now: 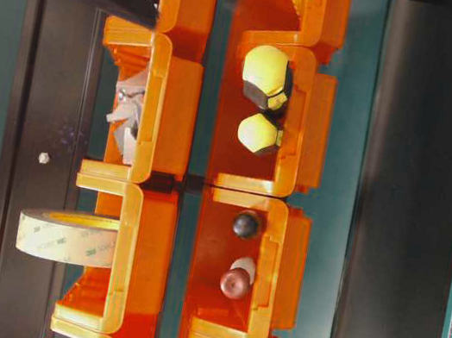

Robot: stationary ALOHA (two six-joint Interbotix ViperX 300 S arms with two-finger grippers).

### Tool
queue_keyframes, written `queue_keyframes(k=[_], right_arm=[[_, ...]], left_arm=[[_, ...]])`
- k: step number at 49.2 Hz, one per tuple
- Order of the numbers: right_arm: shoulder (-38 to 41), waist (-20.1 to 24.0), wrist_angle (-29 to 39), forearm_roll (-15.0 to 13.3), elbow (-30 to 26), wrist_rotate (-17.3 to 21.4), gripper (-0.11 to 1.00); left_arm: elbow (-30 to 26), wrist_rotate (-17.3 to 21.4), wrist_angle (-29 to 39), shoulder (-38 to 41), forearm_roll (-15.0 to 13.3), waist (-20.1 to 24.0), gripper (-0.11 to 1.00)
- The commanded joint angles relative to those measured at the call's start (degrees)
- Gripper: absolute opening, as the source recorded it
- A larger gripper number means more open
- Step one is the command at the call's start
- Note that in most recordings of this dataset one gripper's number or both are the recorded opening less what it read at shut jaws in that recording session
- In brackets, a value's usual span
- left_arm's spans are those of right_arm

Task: Pick screwdriver from container rack with right arm.
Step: 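Close the right gripper on the yellow-black screwdriver handle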

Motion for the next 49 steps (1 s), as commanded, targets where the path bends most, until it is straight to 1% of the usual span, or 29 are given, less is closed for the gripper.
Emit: queue_keyframes(k=[1,4,7,15,20,24,32,49], right_arm=[[0.97,0.18,-1.14,-1.67,1.05,0.35,0.84],[1.76,0.0,-1.41,-2.64,1.58,1.05,0.84],[2.29,-0.44,-1.67,-3.69,1.58,2.72,0.83],[2.9,-1.41,-1.85,-8.61,2.37,8.96,0.83],[3.34,-2.02,-1.93,-10.81,3.16,12.92,0.83],[3.78,-2.55,-1.76,-11.95,3.6,14.59,0.83],[4.48,-3.78,-1.93,-12.74,4.31,17.05,0.83],[5.01,-6.77,-4.48,-12.74,5.62,18.02,0.81]], left_arm=[[-0.53,-0.09,-0.7,0.44,0.18,-0.09,0.0],[-0.44,-0.18,-0.7,0.53,0.18,-0.09,0.0],[-0.44,-0.26,-0.7,0.44,0.18,-0.09,0.0],[-0.35,-0.44,-0.7,0.53,0.26,-0.09,0.0],[-0.26,-0.44,-0.7,0.53,0.18,-0.09,0.0],[-0.09,-0.44,-0.7,0.53,0.26,-0.09,0.0],[-0.18,-0.44,-0.7,0.44,0.18,-0.09,0.0],[-0.09,-0.53,-0.53,0.53,0.26,-0.09,0.0]])
